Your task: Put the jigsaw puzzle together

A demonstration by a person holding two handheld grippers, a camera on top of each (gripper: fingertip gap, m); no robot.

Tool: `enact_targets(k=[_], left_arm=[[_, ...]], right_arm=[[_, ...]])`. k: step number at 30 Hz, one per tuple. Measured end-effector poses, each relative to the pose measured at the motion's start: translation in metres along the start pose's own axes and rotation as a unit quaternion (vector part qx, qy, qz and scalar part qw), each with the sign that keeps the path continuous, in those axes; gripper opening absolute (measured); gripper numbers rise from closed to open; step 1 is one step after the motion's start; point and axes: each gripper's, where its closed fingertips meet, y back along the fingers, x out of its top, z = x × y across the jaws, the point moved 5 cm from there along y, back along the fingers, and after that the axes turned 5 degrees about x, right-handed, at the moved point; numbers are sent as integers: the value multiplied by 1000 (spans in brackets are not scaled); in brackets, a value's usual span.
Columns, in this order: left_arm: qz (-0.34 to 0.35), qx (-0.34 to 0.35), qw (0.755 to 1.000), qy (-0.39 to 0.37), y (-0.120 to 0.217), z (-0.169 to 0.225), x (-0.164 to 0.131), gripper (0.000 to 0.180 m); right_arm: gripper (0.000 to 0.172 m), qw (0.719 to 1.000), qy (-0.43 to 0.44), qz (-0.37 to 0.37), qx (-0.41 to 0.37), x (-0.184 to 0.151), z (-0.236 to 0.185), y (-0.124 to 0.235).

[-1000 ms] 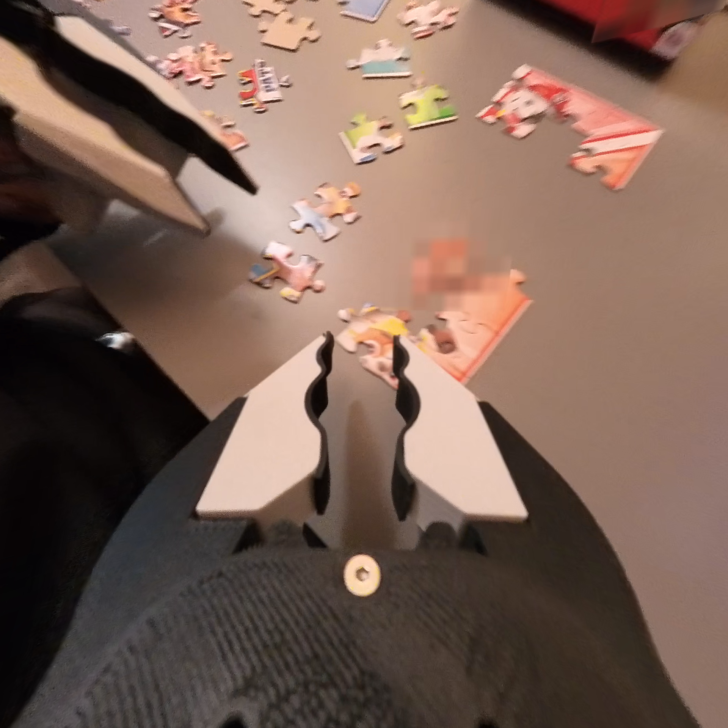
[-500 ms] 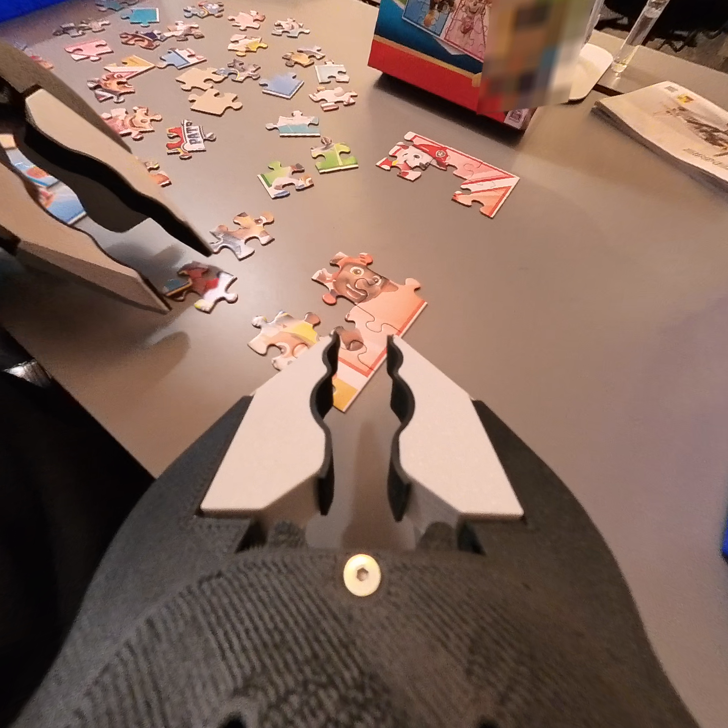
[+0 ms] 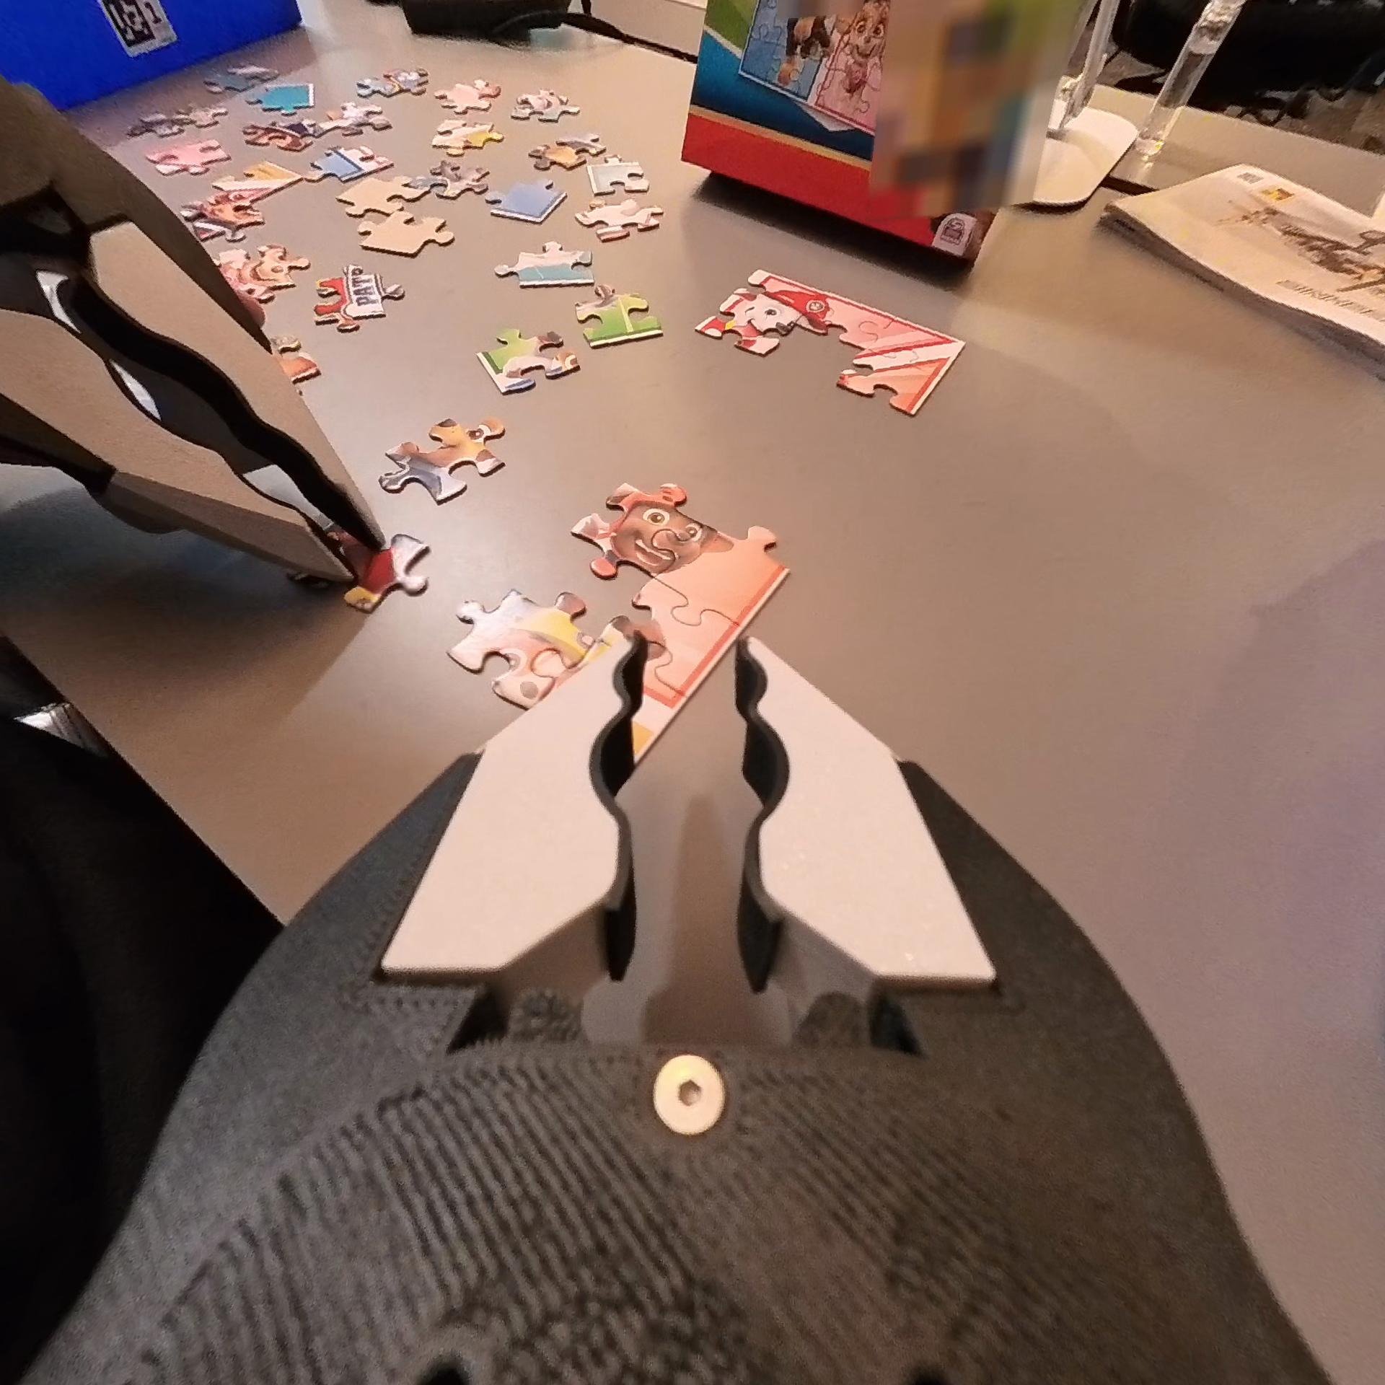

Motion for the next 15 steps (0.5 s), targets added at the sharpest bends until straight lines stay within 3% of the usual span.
enact_targets(k=[15], left_arm=[[20, 6, 999, -30, 5, -1, 23, 8]], right_arm=[[21, 1000, 11, 9, -11, -1, 5, 6]])
